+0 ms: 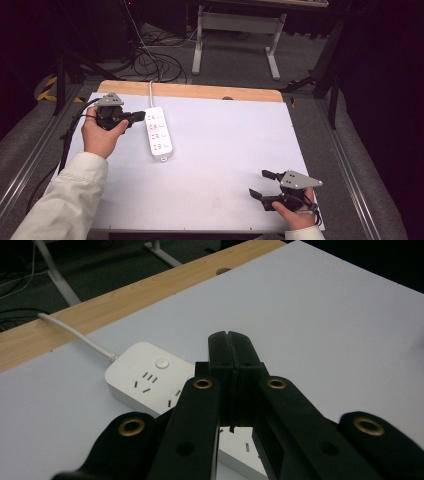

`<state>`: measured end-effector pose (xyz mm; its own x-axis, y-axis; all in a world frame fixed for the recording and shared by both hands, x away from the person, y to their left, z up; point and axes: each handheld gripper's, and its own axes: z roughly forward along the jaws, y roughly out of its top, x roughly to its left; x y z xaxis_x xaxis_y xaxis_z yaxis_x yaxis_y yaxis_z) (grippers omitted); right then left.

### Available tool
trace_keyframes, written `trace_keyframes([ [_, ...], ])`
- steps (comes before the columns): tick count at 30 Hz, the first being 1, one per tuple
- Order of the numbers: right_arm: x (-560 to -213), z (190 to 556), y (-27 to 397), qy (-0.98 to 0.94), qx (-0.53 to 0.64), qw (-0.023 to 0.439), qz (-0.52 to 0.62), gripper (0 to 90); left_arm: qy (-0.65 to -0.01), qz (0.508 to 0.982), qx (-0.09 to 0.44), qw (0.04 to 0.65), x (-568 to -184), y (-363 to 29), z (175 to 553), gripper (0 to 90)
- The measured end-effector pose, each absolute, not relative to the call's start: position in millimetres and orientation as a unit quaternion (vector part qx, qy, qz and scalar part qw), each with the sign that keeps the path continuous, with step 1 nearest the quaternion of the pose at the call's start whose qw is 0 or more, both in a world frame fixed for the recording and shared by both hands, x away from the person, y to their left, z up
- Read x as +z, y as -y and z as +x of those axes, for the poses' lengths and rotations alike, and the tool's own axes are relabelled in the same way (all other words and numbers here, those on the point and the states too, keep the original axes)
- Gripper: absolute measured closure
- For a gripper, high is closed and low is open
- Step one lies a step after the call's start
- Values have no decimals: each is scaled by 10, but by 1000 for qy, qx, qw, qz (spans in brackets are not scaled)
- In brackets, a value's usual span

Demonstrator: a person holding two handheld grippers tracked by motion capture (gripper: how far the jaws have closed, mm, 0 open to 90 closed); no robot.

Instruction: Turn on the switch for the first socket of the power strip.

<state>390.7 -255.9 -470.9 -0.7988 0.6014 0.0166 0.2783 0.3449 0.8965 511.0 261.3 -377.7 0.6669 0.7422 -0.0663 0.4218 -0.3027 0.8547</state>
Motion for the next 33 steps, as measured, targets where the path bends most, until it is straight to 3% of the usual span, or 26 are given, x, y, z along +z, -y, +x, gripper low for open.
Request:
trace_keyframes([
  [20, -4733, 3899, 2545, -806, 500, 156, 276, 209, -375, 761, 188, 494, -4005, -2596, 5481, 900],
  [33, -4745, 3910, 2536, -809, 499, 150, 272, 209, -397, 770, 179, 467, -4210, -2490, 5640, 900],
])
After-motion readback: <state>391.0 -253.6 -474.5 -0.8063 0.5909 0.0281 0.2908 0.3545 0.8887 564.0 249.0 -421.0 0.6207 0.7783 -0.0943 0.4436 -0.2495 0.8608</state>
